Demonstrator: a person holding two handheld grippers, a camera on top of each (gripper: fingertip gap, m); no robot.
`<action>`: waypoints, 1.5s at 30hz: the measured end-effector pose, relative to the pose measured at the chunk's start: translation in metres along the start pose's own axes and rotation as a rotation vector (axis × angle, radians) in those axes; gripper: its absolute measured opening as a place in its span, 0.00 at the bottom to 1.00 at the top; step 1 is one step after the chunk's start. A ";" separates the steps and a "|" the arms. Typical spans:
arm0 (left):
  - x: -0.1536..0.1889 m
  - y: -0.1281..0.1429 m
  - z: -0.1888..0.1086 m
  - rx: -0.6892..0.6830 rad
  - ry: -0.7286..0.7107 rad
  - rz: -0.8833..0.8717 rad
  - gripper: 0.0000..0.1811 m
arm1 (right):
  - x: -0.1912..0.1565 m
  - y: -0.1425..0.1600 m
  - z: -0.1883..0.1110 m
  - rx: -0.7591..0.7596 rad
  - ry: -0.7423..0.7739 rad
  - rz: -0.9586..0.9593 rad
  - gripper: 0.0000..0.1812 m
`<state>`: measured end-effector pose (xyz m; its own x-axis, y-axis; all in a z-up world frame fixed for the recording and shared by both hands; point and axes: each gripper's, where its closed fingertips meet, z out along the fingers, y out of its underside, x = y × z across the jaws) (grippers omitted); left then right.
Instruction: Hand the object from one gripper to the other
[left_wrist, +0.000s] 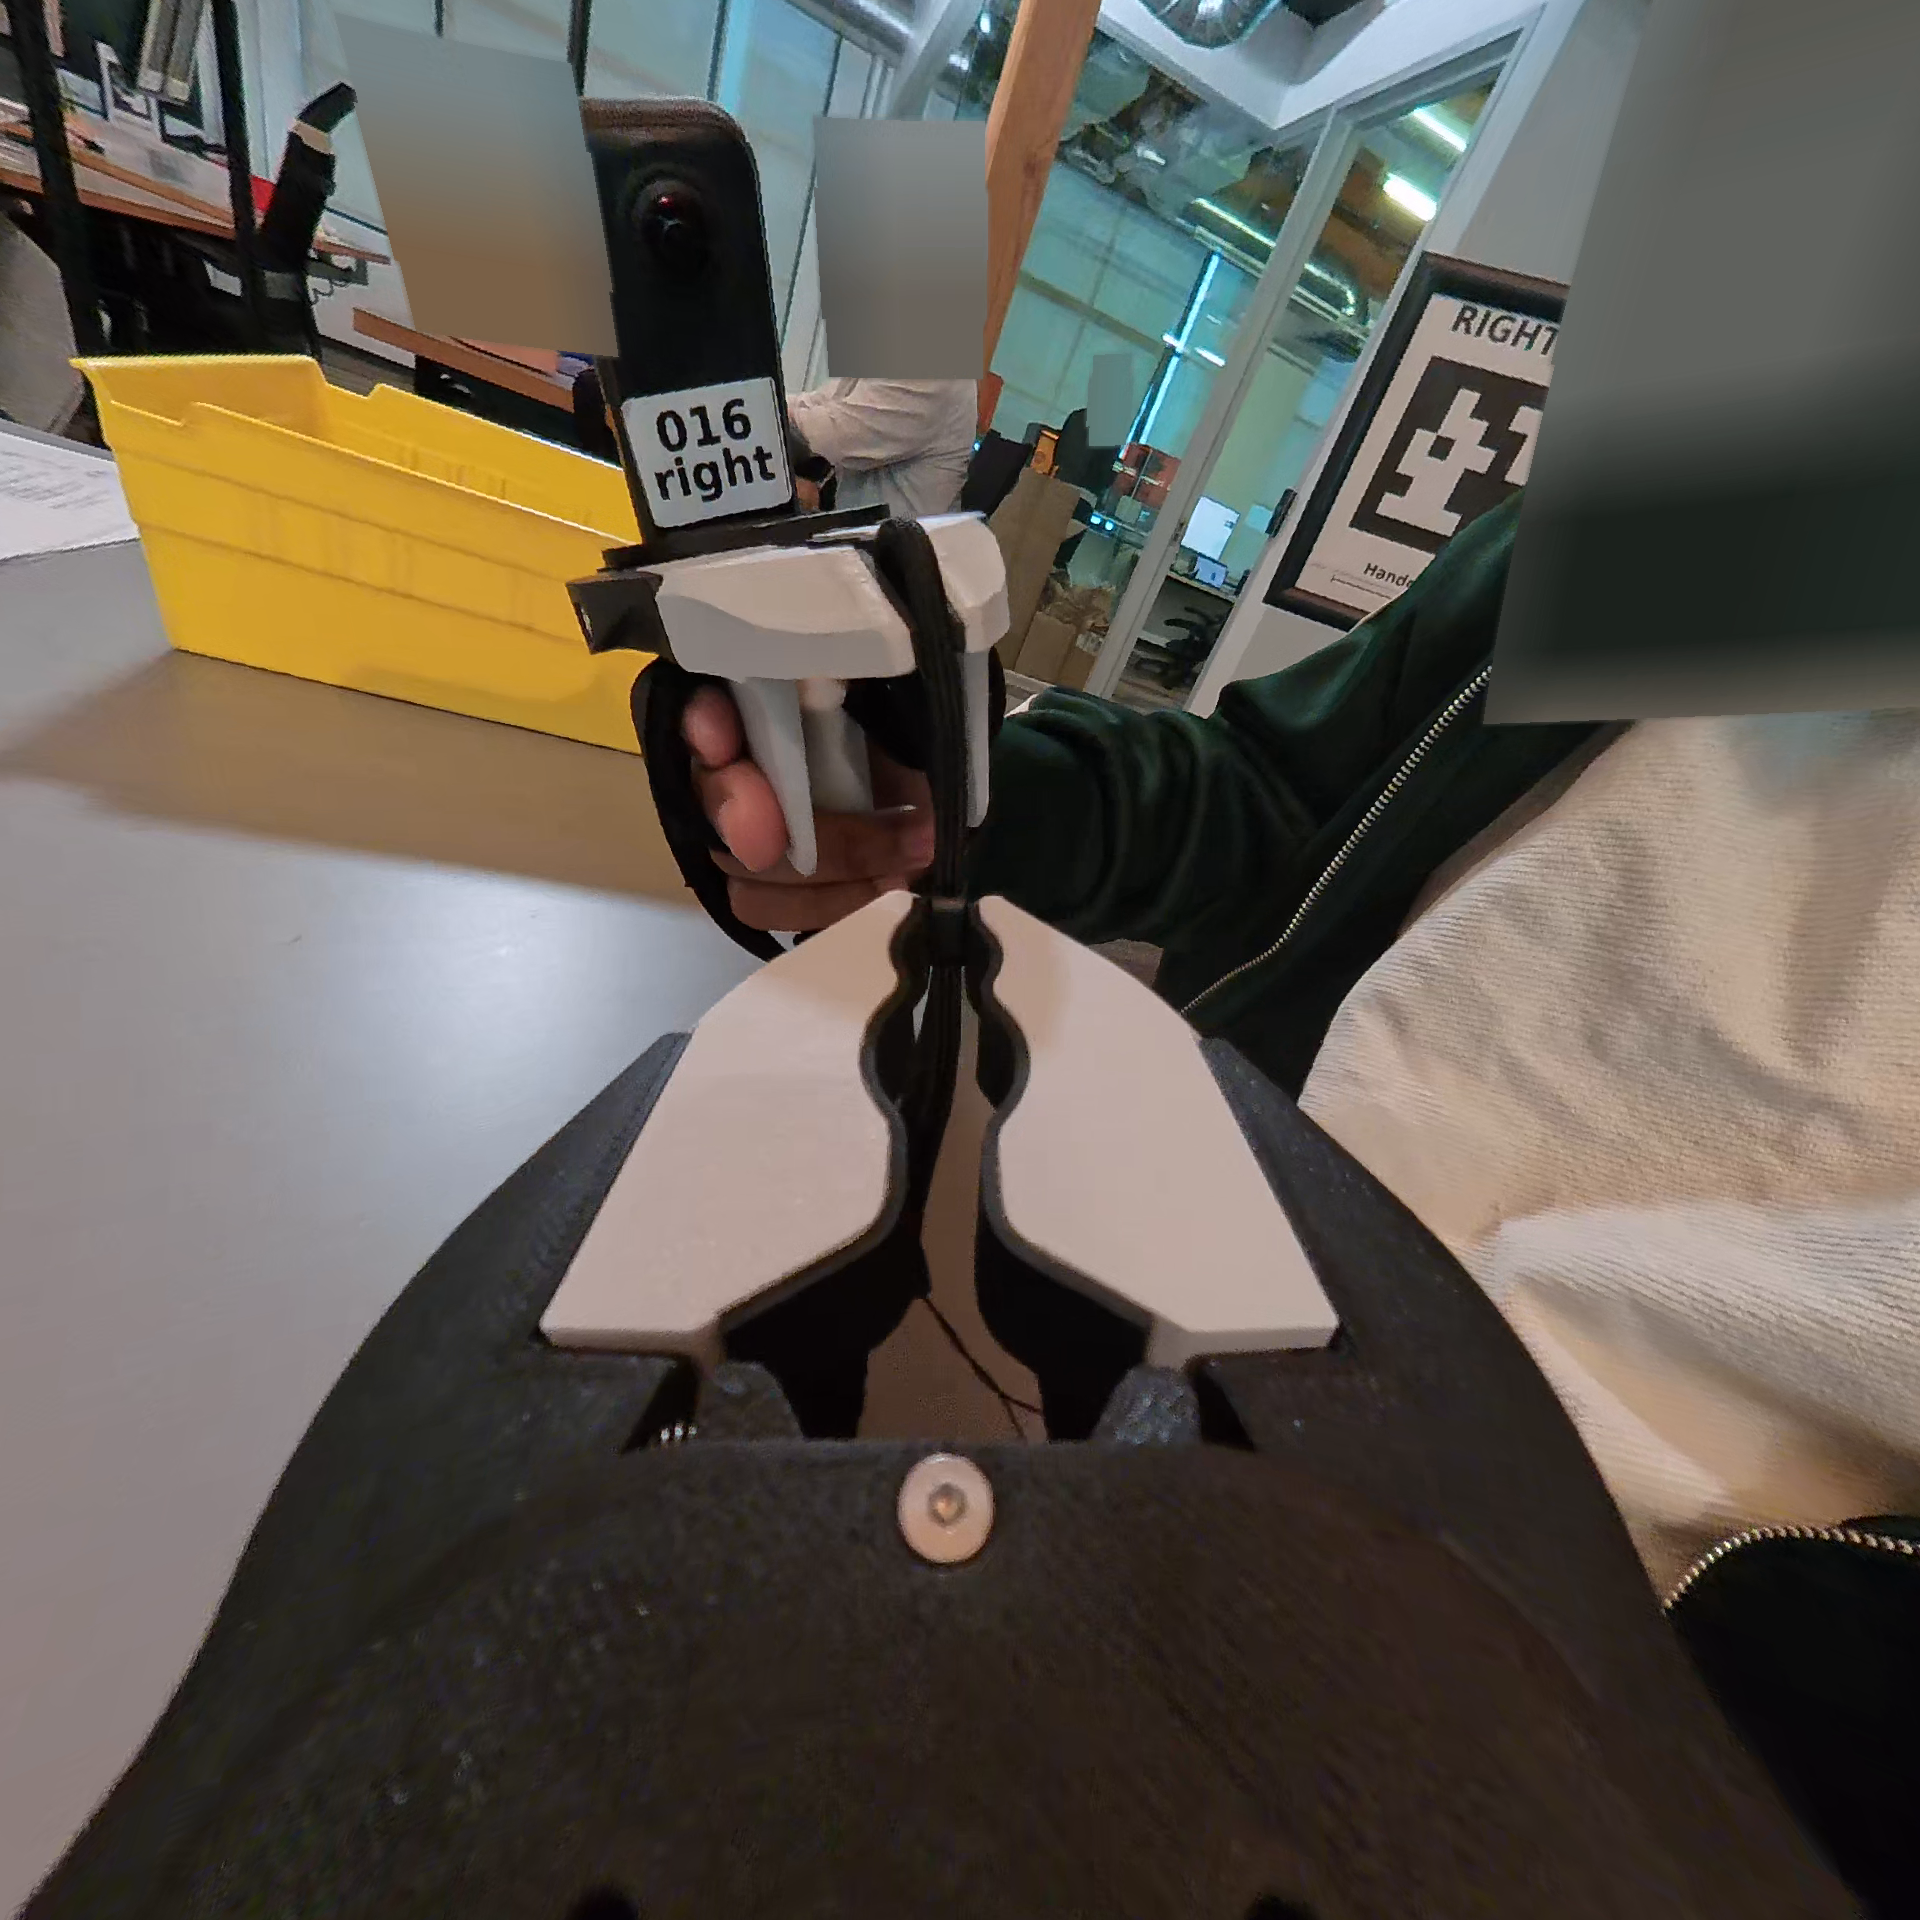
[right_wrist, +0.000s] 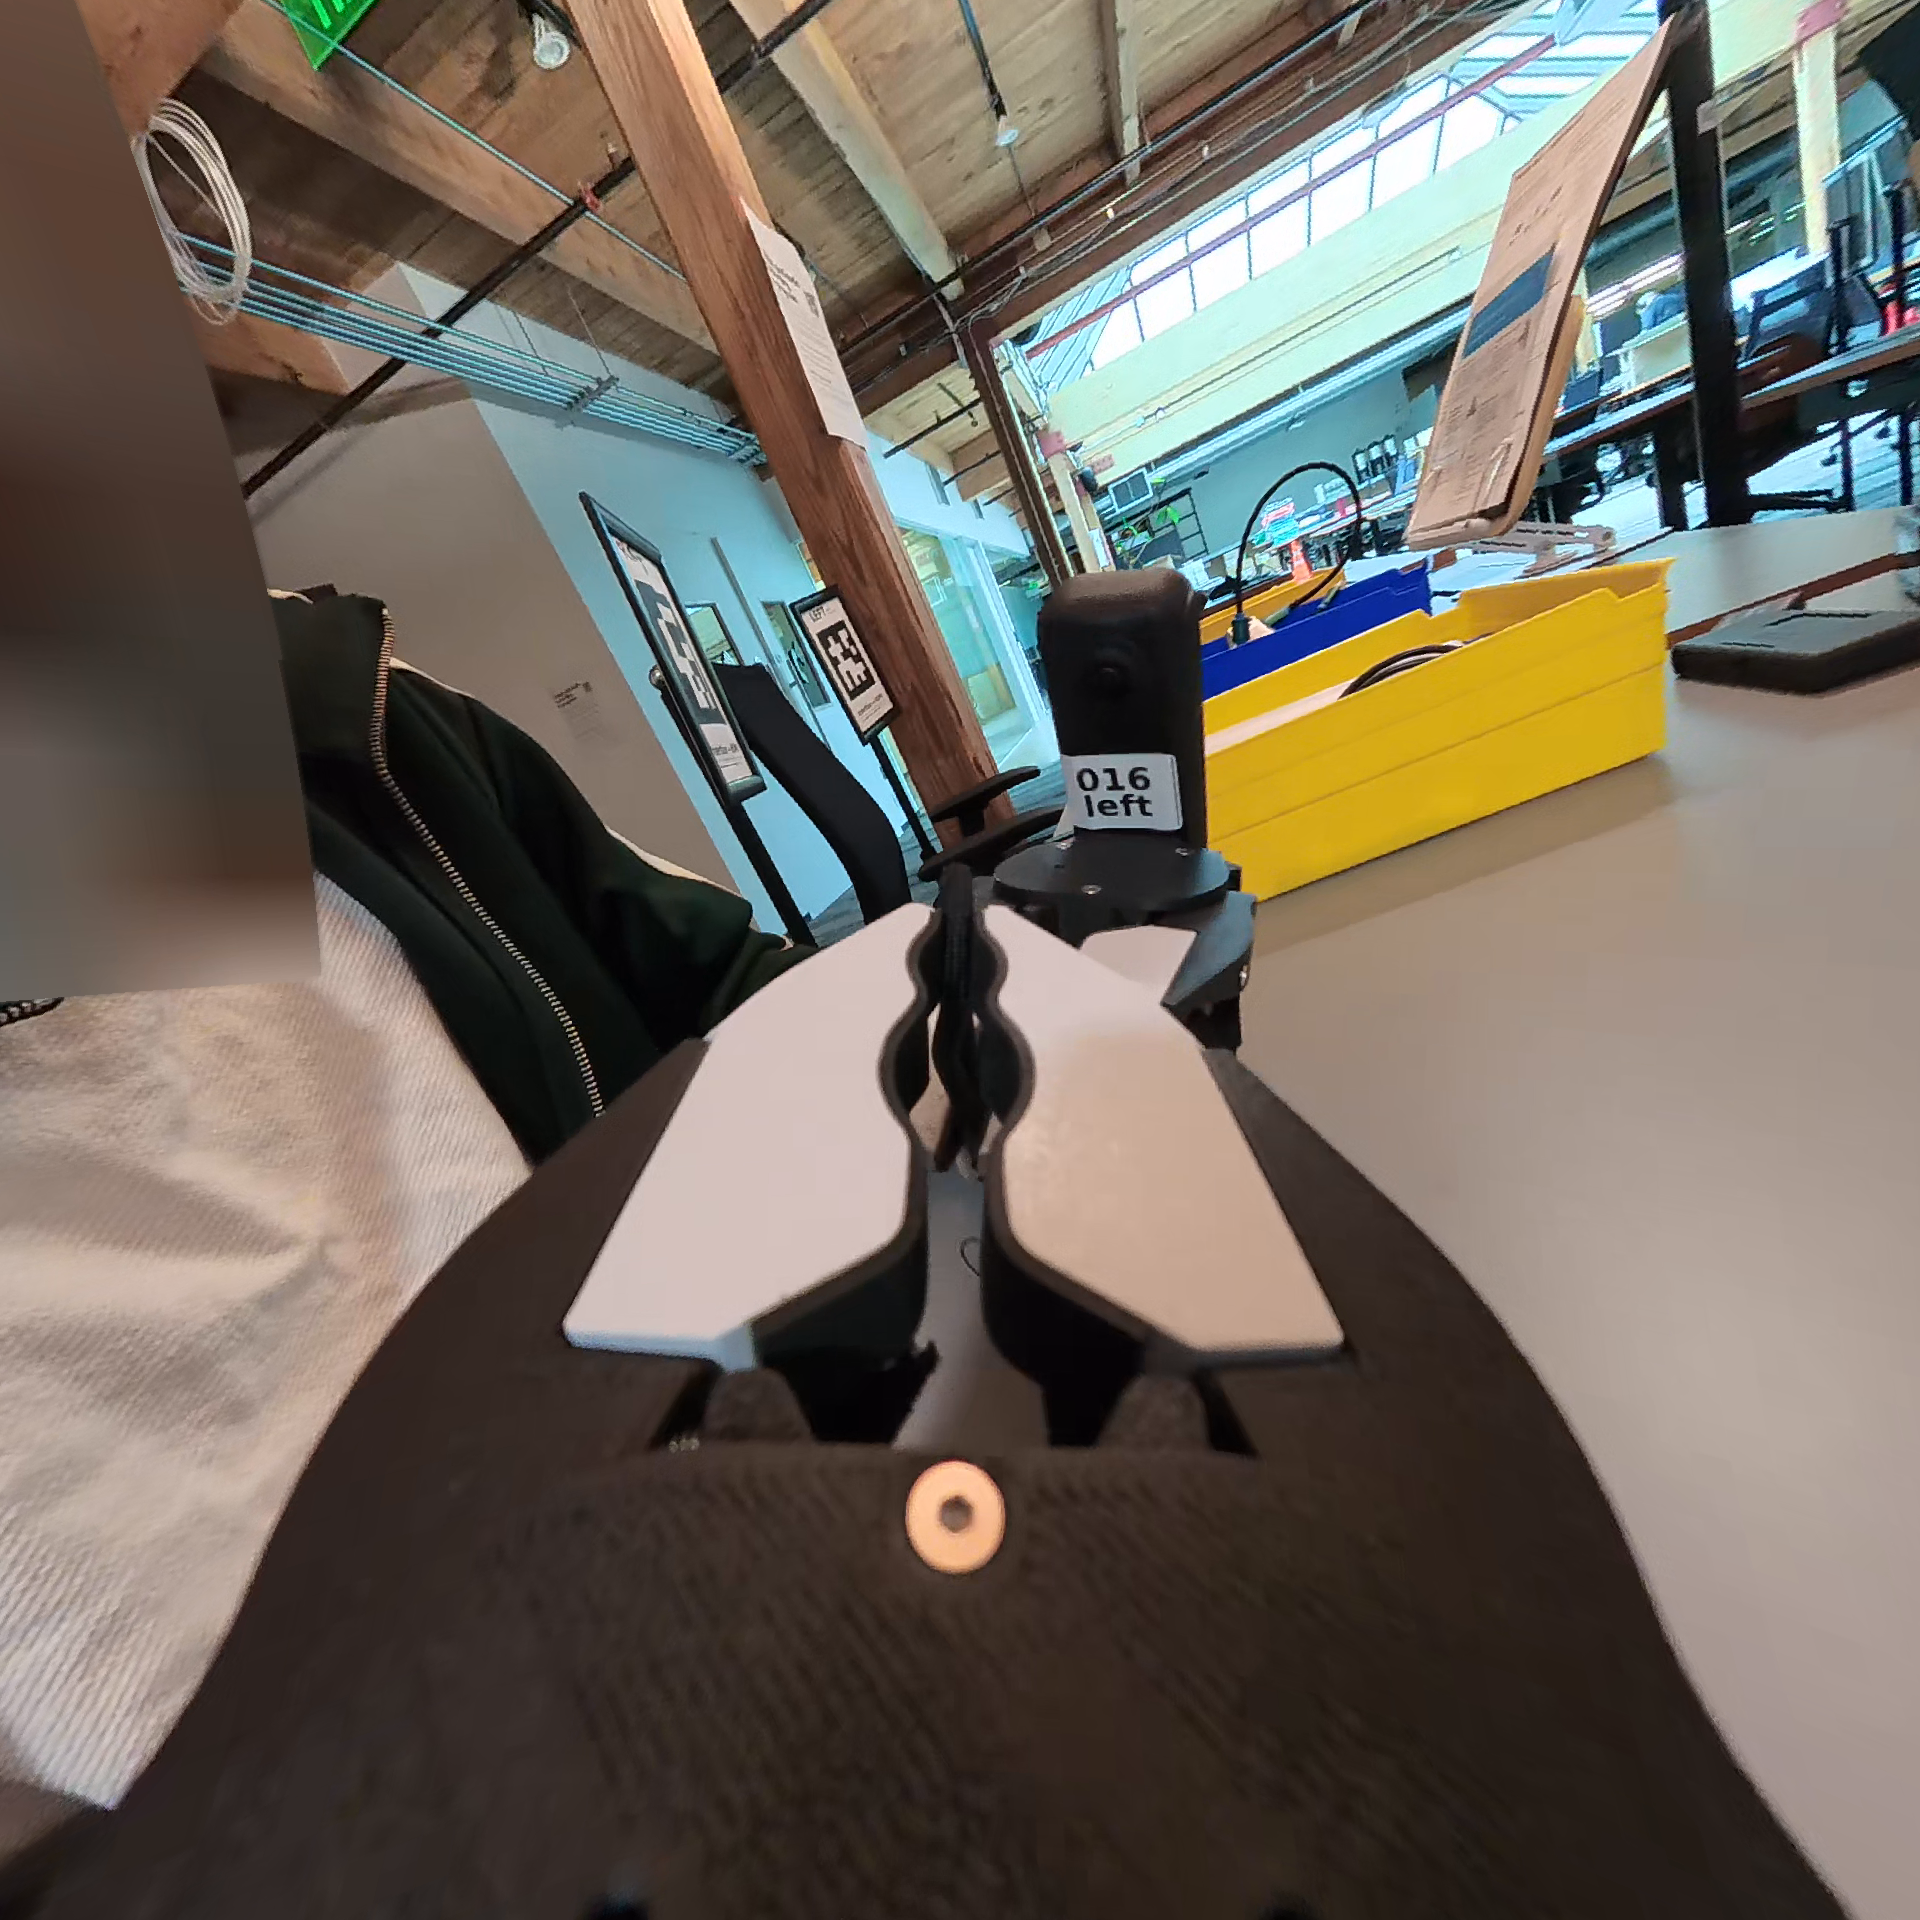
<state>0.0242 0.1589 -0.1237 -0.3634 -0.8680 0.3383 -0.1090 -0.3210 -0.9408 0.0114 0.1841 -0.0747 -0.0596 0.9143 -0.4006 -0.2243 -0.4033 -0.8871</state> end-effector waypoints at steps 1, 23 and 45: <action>0.000 0.000 0.000 -0.002 -0.001 0.002 0.03 | 0.001 0.000 0.000 0.006 0.003 -0.003 0.02; -0.011 -0.051 -0.045 0.339 -0.055 -0.036 0.03 | 0.040 0.081 0.020 -0.387 0.265 -0.221 0.23; -0.035 -0.052 -0.048 0.386 -0.249 -0.007 0.43 | 0.042 0.052 0.010 -0.266 0.318 -0.260 0.04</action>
<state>-0.0018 0.2242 -0.0874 -0.1253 -0.9147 0.3842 0.2590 -0.4040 -0.8773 -0.0128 0.2021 -0.1353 0.2744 0.9462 -0.1717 0.0661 -0.1967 -0.9782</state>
